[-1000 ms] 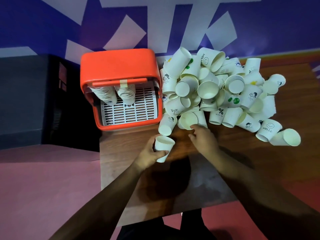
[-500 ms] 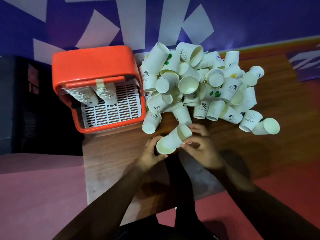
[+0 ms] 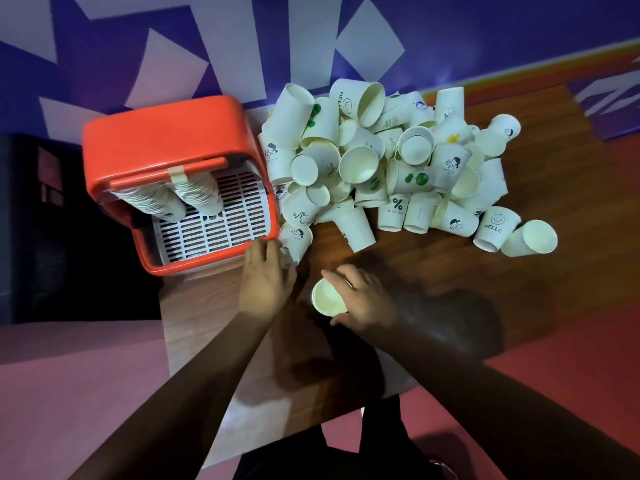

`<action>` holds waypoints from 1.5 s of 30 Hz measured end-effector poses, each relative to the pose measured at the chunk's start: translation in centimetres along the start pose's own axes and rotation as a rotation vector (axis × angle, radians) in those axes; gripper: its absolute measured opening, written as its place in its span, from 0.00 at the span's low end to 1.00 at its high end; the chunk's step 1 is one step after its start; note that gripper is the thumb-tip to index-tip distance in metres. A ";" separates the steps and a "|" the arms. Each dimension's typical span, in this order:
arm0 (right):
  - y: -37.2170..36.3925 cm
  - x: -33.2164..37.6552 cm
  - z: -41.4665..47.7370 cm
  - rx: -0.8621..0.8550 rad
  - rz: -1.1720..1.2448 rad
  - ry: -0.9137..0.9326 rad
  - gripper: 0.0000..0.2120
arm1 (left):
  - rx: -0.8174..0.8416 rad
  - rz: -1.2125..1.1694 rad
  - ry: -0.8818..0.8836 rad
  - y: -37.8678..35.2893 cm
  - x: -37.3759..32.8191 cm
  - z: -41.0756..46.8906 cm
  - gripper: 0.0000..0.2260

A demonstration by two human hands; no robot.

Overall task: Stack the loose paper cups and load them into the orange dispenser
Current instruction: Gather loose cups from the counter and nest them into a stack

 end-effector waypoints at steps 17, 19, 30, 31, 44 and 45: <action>4.9 -6.0 2.9 -0.275 0.034 -0.417 0.26 | 0.061 -0.335 0.228 1.4 1.0 -1.0 0.25; 5.1 -7.0 4.5 -0.244 -0.007 -0.485 0.25 | 0.035 -0.419 0.275 2.3 1.6 -1.7 0.23; 2.4 -10.1 7.2 -0.120 0.359 -0.669 0.34 | 0.105 -1.463 0.805 0.4 3.6 -4.2 0.13; 2.0 -10.4 6.7 -0.101 0.377 -0.670 0.35 | 0.124 -1.477 0.798 0.3 3.3 -4.3 0.11; 3.7 -9.6 -2.2 -0.227 0.644 -0.773 0.24 | 0.443 -1.574 0.468 0.7 -1.3 -2.9 0.34; 4.2 -8.9 -2.2 -0.258 0.719 -0.738 0.25 | 0.458 -1.537 0.439 0.9 -1.8 -2.8 0.35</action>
Point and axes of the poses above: each hand's wrist, its own z-axis towards the middle knuckle, its own y-axis out of the back of the hand, x = y × z, the point moved 7 cm from there along z, towards the middle knuckle, and after that the axes turned 2 degrees about x, right-handed, at the moved point
